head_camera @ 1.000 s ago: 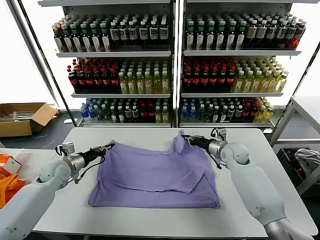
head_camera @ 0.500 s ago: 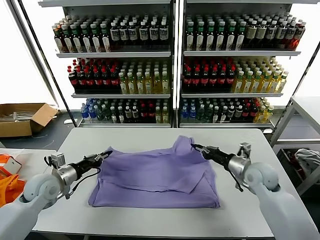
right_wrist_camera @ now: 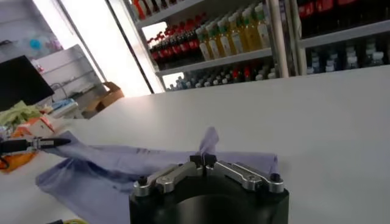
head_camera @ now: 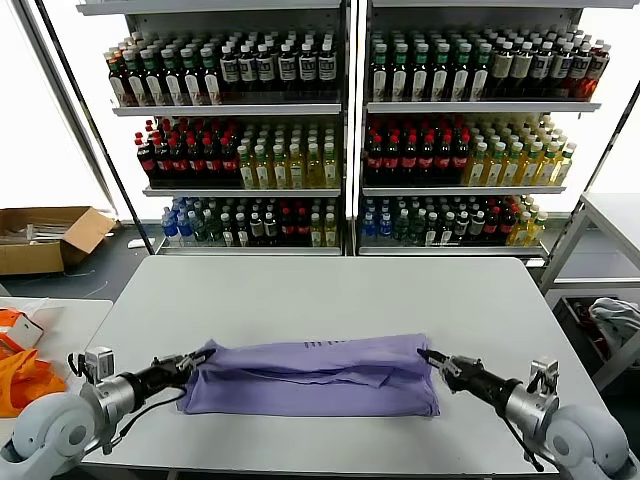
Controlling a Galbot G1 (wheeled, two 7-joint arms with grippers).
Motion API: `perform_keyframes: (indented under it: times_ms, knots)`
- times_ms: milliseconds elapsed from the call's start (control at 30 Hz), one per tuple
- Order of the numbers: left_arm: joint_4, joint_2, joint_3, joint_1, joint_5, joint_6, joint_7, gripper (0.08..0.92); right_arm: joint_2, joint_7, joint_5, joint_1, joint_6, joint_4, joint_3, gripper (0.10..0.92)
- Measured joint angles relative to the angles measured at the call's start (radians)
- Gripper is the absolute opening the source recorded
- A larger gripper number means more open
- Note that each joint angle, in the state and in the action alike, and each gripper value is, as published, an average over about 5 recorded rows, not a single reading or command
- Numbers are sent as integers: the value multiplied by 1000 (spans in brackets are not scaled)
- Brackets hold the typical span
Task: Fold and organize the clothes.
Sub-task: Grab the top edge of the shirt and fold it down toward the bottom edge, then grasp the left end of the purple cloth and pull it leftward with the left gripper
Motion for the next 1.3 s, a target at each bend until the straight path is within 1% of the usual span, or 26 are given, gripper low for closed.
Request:
perform_keyframes:
  times_ms: [167,300,400,500,600,700,767,900,1100,1200,1300]
  knots:
    - [-36,-16,-54,48,41,19,-17,360,16,48,-37,-31,56,35,32,371]
    - [-71,-43,-113,86,55,32,-56,473,43,85,-85,-47,133,50,70,483]
    - [-108,-84,-150,115,57,37,-118,560,75,108,-132,-63,211,51,99,570]
    - [-140,-142,-164,143,69,26,-200,646,109,119,-171,-84,291,48,124,657]
    - [-166,-209,-156,166,100,-1,-279,733,138,123,-203,-112,358,42,147,743]
    - [-186,-275,-131,179,133,-29,-350,798,156,124,-223,-140,410,34,166,803]
    - [-191,-316,-110,181,153,-43,-390,816,163,123,-231,-158,438,28,180,818]
    - [-189,-382,-67,178,190,-63,-455,822,169,120,-237,-188,485,17,208,822]
    - [-164,-453,-24,183,228,-91,-507,823,178,118,-239,-206,525,0,229,823]
    - [-150,-480,-10,185,242,-107,-521,788,184,119,-242,-205,534,-5,225,823]
    - [-143,-497,-2,189,252,-125,-532,706,186,119,-241,-202,539,-7,218,823]
